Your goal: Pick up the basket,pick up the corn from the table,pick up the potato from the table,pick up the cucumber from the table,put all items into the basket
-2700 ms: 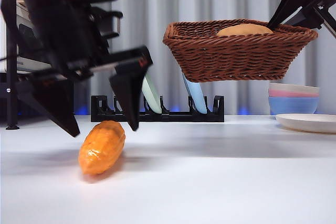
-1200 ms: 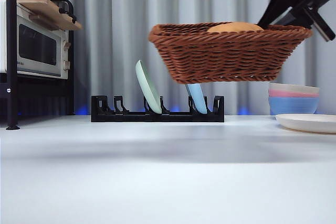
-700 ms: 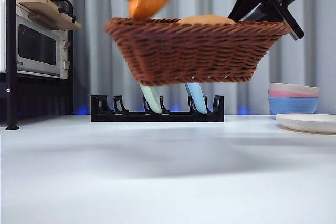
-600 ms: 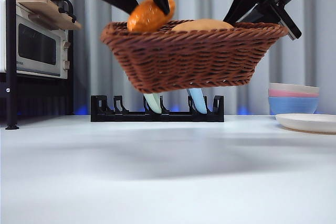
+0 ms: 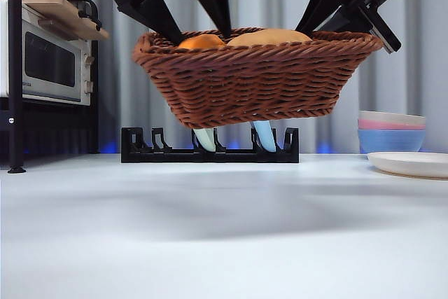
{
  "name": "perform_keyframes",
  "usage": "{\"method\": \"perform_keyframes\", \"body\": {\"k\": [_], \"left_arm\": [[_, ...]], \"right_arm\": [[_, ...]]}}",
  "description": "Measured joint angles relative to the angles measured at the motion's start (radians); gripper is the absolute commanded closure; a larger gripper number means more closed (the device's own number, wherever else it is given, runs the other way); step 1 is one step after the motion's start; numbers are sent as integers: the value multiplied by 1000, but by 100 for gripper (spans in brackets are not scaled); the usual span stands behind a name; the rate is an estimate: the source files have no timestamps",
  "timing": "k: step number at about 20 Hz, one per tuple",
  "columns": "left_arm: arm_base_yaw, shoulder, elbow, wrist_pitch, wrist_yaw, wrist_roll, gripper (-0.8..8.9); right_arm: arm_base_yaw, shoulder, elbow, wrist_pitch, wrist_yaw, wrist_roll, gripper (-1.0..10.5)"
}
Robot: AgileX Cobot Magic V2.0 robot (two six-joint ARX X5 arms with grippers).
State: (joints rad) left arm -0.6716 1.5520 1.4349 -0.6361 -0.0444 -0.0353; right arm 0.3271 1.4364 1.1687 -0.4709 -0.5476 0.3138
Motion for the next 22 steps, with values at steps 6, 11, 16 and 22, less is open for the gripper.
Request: {"method": "perform_keyframes", "body": {"k": [6,11,16,22], "left_arm": [[0,-38,68,-19,-1,-10,212],[0,-123,211,-74,-2,-10,212],[0,-192,227,-97,-6,-10,217],[0,-198,227,-156,-32,19,217]], "right_arm": [[0,15,0,6,92,12,963],[0,172,0,43,97,86,963],[0,297,0,69,99,167,963],[1,315,0,40,210,181,489]]}}
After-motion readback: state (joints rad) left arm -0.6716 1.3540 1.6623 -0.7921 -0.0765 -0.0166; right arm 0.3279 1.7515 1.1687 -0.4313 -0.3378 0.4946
